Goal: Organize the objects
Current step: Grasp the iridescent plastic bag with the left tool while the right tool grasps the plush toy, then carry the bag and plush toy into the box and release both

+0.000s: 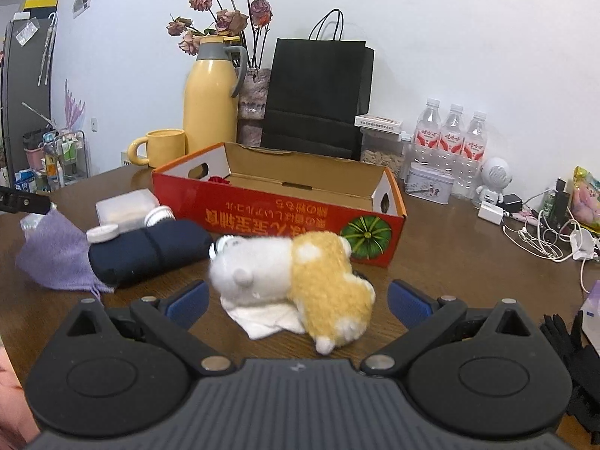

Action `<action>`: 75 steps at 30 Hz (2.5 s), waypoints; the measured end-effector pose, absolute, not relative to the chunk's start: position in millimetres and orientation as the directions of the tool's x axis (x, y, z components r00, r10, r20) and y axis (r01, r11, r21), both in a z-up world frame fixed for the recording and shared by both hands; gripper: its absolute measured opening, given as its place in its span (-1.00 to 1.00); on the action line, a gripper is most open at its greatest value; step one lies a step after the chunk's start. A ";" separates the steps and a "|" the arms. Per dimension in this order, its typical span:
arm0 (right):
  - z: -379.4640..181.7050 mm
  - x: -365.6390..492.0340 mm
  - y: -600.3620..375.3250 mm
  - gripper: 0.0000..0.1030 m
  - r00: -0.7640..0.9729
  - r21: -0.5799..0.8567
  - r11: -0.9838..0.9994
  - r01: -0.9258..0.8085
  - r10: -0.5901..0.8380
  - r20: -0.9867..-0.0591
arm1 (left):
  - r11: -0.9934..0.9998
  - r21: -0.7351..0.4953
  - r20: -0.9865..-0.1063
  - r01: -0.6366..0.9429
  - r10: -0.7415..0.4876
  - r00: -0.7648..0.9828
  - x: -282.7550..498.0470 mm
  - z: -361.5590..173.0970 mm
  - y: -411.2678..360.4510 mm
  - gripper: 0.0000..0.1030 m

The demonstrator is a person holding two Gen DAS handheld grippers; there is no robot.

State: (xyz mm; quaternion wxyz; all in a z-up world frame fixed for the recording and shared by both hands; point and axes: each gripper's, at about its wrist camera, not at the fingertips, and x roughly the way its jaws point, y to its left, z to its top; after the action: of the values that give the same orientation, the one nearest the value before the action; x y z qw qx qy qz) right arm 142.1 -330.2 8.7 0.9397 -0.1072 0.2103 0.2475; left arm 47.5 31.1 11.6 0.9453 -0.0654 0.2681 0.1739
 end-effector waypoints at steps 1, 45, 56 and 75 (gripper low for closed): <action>8.2 141.6 -332.2 1.00 0.790 -0.098 0.855 -0.509 0.419 -0.447 | 0.926 -0.031 -0.534 -0.375 0.302 0.790 44.0 8.6 35.2 0.99; -27.7 202.2 -330.8 0.25 0.745 -0.050 0.846 -0.530 0.437 -0.503 | 0.929 -0.045 -0.580 -0.368 0.276 0.767 65.1 -26.2 72.9 0.88; -25.3 191.1 -333.0 0.02 0.764 -0.071 0.840 -0.538 0.450 -0.463 | 0.927 -0.094 -0.585 -0.363 0.244 0.774 56.1 -27.6 74.2 -0.25; -12.1 173.5 -346.4 -0.09 0.820 -0.039 0.864 -0.502 0.460 -0.341 | 0.935 -0.053 -0.495 -0.352 0.282 0.822 44.6 16.5 48.7 -0.25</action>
State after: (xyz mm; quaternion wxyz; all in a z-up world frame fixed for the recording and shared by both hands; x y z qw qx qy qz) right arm 173.5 -346.4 -12.1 0.9517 -0.0635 0.1624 0.2527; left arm 44.6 48.7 16.5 0.9518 -0.0709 0.2477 0.1664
